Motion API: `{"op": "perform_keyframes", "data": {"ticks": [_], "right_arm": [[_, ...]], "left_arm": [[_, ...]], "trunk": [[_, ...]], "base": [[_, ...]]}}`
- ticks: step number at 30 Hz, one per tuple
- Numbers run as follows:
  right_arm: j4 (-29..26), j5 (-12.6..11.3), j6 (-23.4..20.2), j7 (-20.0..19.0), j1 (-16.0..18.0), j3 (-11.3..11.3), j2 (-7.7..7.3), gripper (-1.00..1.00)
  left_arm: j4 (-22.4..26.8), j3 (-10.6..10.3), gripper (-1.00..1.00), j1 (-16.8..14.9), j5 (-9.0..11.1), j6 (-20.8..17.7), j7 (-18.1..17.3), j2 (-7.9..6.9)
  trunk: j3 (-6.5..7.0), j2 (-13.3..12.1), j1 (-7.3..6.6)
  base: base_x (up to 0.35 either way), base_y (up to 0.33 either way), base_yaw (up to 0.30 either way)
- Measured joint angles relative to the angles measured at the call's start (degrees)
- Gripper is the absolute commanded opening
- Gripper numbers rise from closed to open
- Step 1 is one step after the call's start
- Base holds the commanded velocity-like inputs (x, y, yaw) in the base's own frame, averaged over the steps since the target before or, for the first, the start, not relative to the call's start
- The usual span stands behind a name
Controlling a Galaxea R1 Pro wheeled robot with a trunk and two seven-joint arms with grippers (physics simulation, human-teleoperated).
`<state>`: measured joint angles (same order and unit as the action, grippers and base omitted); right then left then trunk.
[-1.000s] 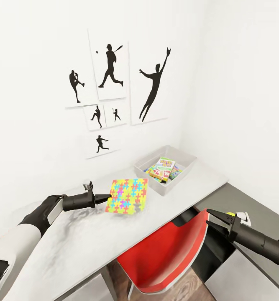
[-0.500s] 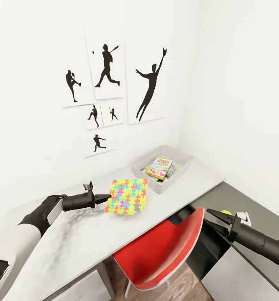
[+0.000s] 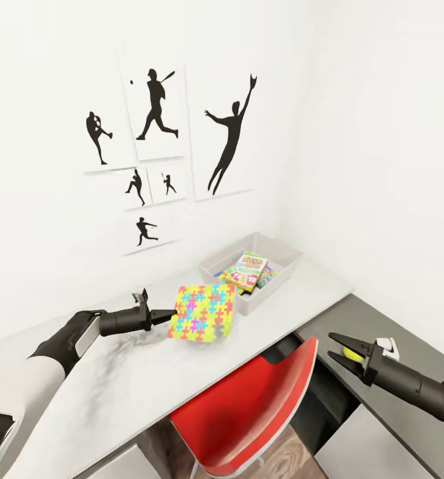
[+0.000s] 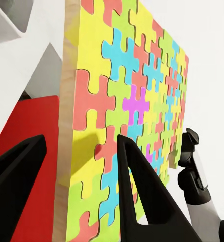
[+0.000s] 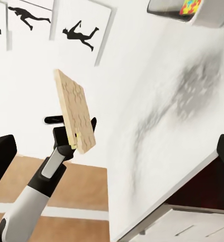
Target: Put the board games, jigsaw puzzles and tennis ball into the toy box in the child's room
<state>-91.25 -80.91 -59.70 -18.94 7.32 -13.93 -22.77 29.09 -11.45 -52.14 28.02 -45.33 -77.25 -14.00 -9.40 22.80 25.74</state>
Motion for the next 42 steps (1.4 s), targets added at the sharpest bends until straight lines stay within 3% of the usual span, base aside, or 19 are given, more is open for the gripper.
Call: {"op": "perform_keyframes", "data": {"ticks": [10,42], "right_arm": [[0.0,0.0,0.0,0.0,0.0,-0.1,-0.06,1.0],[0.0,0.0,0.0,0.0,0.0,-0.1,0.01,1.0]], "left_arm": [[0.0,0.0,-1.0,0.0,0.0,0.1,0.0,0.0],[0.0,0.0,-1.0,0.0,0.0,0.9,-0.1,-0.03]], "trunk": [[0.28,0.0,0.01],[0.3,0.0,-0.01]], "base": [[0.063,-0.094,-0.101],[0.07,-0.027,-0.001]]}}
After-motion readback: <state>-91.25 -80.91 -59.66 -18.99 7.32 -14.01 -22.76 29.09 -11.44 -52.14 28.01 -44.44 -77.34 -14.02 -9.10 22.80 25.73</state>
